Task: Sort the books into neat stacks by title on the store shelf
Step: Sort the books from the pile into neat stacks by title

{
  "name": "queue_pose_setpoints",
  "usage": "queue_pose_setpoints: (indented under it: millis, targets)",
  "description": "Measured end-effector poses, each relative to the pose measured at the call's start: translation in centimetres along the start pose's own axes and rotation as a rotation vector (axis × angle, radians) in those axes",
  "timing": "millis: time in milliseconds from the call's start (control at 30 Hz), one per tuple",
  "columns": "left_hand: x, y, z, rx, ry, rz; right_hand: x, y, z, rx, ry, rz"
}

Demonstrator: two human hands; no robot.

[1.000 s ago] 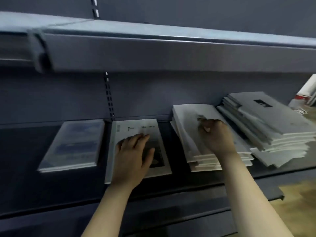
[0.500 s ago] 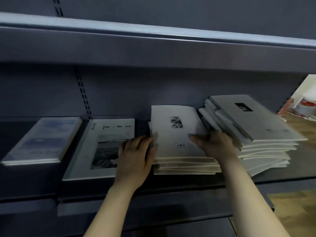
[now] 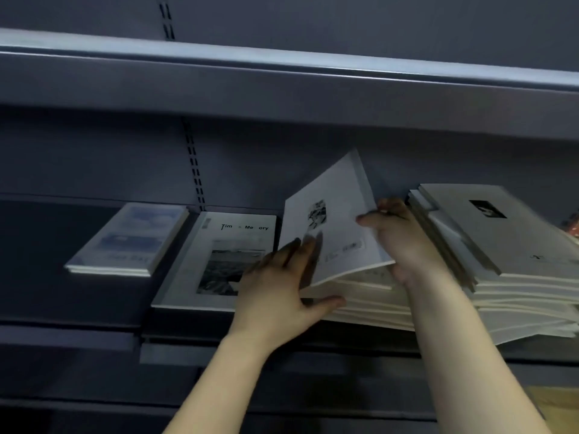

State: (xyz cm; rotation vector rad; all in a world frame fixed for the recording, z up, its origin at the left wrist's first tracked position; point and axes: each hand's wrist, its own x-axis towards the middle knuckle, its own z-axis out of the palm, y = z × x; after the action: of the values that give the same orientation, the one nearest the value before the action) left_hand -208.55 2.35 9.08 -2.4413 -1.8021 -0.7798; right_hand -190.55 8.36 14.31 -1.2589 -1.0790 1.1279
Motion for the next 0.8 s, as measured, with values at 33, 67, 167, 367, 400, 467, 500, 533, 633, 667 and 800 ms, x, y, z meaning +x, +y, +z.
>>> queue_pose_setpoints:
  millis: [33,67,167,367,400,467,500,533,633,667,800]
  targets:
    - [0.0,-0.1,-0.1,0.026,0.001,-0.014,-0.3,-0.2,1.2,0.029,-0.035,0.0]
    - [-0.1,-0.4,-0.1,0.051,0.017,-0.028,-0.8,-0.6,2.4,0.057,-0.082,0.002]
    - [-0.2,-2.0,-0.1,0.085,0.133,-0.061,-1.8,-0.7,5.7,0.114,-0.146,-0.023]
    - [-1.7,-5.9,-1.1,-0.57,0.412,-0.283,-2.2,1.6,10.6,-0.03,-0.272,0.096]
    - [-1.8,-6.4,-1.3,-0.739,0.46,-0.36,-2.0,2.9,11.2,-0.235,-0.243,0.062]
    - [-1.8,-6.7,-2.0,-1.109,0.543,-0.475,-2.1,5.2,12.3,-0.415,-0.173,0.023]
    - [-1.8,-6.8,-2.3,-1.246,0.571,-0.521,-2.3,5.9,12.8,-0.318,-0.152,0.051]
    - [-1.8,-7.0,-2.4,-1.343,0.592,-0.566,-2.4,6.4,13.4,-0.152,-0.141,0.105]
    - [-2.5,-8.2,-1.9,-1.453,0.592,-0.628,-2.3,7.2,15.0,0.082,-0.172,0.152]
    - [-2.9,-8.6,-1.7,-1.428,0.576,-0.613,-2.3,7.5,15.4,0.089,-0.187,0.137]
    - [-4.0,-11.3,-2.2,-1.261,0.408,-0.479,-1.7,8.8,16.1,0.137,-0.096,0.119]
